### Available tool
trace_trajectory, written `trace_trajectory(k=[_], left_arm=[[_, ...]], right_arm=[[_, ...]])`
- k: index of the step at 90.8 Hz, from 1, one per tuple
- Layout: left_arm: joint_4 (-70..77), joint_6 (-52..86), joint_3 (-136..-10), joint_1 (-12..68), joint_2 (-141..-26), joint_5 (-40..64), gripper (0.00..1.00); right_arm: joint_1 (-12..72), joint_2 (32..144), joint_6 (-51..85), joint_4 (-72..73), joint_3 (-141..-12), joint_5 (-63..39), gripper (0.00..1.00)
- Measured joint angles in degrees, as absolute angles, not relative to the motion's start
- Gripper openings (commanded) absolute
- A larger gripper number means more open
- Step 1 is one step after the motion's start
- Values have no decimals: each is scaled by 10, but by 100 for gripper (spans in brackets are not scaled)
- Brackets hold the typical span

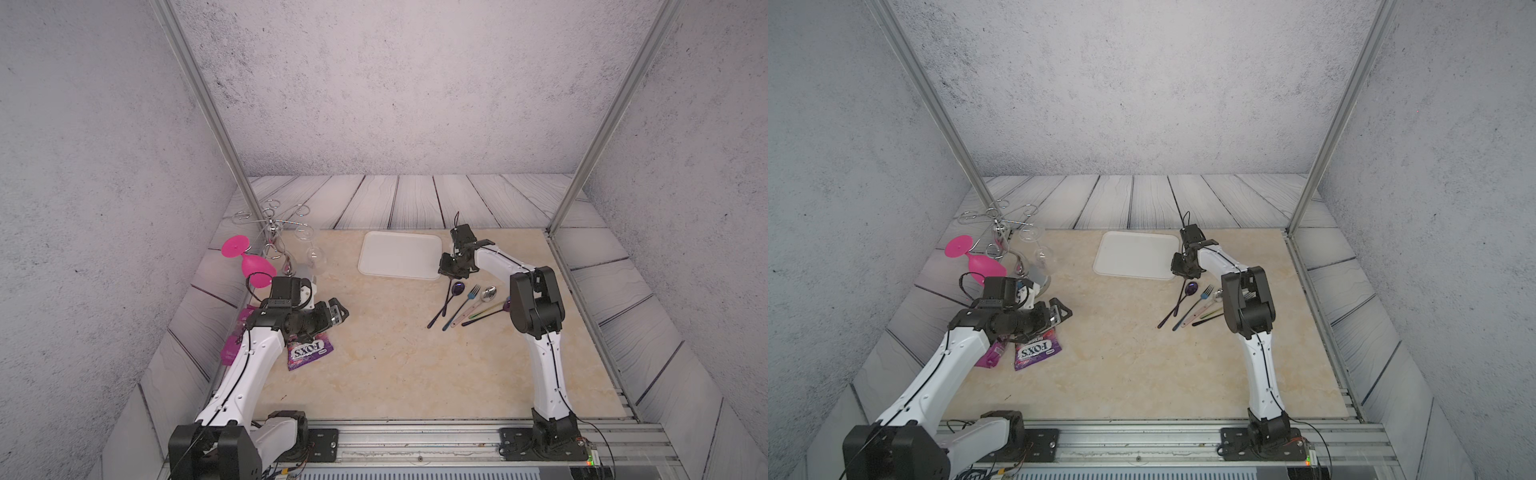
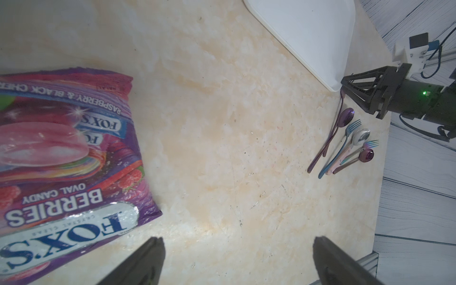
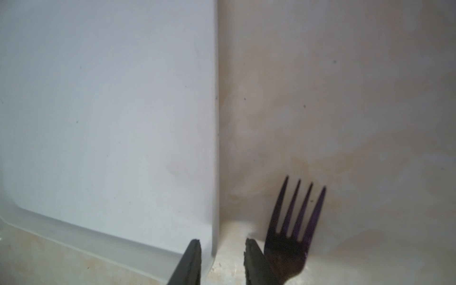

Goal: Set the spoon and fork side by side
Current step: Move the tray to the center of the board.

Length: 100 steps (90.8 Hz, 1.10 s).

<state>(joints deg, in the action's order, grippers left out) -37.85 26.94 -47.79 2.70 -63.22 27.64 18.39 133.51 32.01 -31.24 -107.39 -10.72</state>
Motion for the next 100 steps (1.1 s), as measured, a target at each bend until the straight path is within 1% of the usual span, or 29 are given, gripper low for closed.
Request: trace_trajectory(k=[8,16,32,43,54,79,100], left_arm=[[-383,267,-478,27,-625,271,99],[-386,265,-478,27,-617,266,100],[-392,262,-478,27,-607,259,99],[-399,261,-479,27,-604,254,99],[-403,259,-484,27,-602,249,100],[-406,259,-492,28,-591,251,99],[-406,260,-492,38,-588,263,100]], right_arm=[[186,1348,325,-311,-1085,-110,26],[187,1356,328,-310,-1097,-115,20],[191,1367,335,-315,-1110,-119,0],[196,1353,338,-311,-1087,-119,0],[215,1296,345,-309,-1001,-115,0],[290,1091,367,-297,-761,-120,0],[321,945,394,-283,-588,-121,0]])
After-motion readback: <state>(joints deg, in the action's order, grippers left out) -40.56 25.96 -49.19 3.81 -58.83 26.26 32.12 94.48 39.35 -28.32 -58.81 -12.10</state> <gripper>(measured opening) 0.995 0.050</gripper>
